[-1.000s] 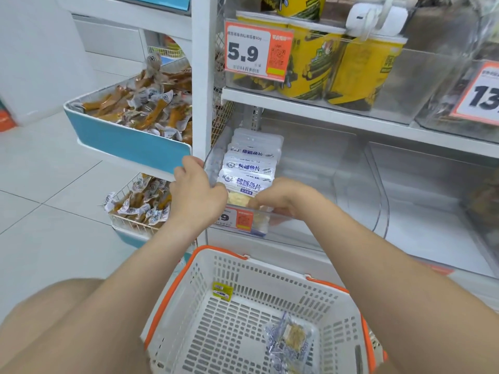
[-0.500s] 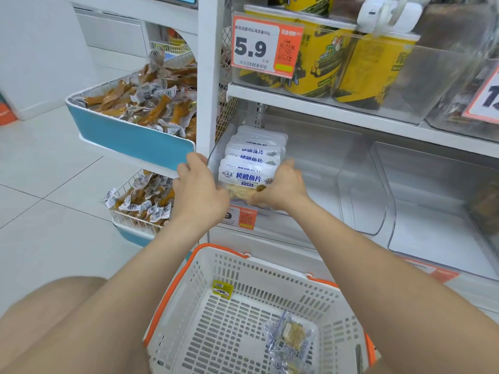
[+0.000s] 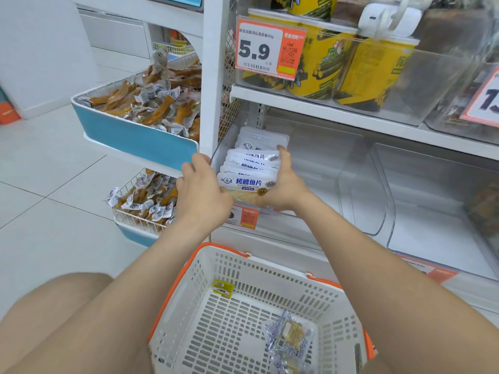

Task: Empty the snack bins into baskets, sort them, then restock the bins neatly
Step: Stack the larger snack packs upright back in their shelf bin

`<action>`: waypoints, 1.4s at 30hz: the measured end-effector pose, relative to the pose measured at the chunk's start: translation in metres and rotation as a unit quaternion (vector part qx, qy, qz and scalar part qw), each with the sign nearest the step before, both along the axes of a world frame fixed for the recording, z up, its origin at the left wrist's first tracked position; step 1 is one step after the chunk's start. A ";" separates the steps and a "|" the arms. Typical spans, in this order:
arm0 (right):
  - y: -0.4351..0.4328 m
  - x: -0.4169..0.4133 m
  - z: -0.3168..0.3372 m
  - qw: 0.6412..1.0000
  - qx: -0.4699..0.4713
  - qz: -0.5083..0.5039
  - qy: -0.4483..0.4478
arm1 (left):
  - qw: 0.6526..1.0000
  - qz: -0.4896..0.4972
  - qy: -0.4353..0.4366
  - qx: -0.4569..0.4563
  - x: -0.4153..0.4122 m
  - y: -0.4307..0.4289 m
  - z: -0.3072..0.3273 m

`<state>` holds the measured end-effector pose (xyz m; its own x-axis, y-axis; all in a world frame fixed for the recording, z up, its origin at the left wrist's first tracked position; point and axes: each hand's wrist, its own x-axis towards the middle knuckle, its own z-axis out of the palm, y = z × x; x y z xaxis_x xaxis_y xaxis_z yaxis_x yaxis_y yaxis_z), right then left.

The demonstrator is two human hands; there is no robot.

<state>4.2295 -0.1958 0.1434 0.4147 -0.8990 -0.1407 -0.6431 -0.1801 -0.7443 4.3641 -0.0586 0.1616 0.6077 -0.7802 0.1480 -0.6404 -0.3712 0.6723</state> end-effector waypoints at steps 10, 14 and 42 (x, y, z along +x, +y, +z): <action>0.003 -0.007 0.009 0.998 0.054 0.037 0.000 | 1.000 -0.013 -0.012 0.000 -0.003 0.009 -0.002; 0.007 -0.020 0.008 0.997 0.058 0.052 -0.020 | 0.999 -0.018 0.024 -0.024 -0.011 0.020 -0.002; 0.154 -0.129 -0.173 0.973 0.092 0.072 0.201 | 0.876 -0.271 -0.017 0.399 -0.041 0.039 -0.240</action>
